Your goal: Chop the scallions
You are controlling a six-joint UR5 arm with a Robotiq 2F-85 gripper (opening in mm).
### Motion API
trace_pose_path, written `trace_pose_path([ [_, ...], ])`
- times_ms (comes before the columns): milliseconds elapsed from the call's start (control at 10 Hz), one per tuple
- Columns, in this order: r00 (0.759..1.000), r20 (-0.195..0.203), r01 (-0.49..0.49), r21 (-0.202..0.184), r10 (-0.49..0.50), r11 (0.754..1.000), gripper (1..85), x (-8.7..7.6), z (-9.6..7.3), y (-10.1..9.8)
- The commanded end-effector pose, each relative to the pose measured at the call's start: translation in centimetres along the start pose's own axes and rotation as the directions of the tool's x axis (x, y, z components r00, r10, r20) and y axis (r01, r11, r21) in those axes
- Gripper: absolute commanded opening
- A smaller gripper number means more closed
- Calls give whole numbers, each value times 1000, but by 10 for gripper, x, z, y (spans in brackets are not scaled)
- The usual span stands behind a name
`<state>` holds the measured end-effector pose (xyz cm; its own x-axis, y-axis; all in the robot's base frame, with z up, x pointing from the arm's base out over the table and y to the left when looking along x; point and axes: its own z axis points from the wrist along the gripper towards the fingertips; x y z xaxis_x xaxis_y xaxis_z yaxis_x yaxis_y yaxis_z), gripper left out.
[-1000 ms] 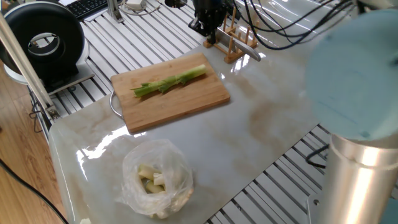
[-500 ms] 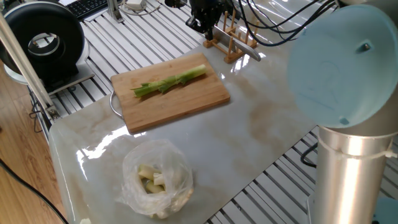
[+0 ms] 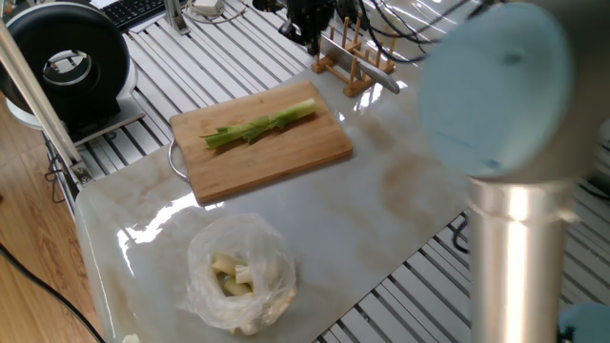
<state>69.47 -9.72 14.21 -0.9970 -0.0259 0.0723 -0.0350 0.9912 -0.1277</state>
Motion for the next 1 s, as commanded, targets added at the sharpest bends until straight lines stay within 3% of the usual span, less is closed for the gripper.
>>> trace_pose_path([
  [0,995,20,92,31,-93,995,13,-37,12,-26],
  [100,996,30,80,101,-83,992,17,-36,9,-45],
  [200,988,55,132,178,-144,975,13,-46,8,-67],
  [300,973,71,185,327,-219,927,13,-57,1,-105],
  [400,981,58,158,293,-183,943,13,-47,5,-94],
  [500,990,71,106,212,-123,972,20,-41,15,-70],
  [600,989,4,148,191,-151,971,263,-19,19,-69],
  [700,983,10,179,190,-185,965,390,-17,23,-74],
  [800,982,5,183,205,-188,961,423,-14,26,-82],
  [900,985,-16,171,244,-173,955,460,-9,28,-96],
])
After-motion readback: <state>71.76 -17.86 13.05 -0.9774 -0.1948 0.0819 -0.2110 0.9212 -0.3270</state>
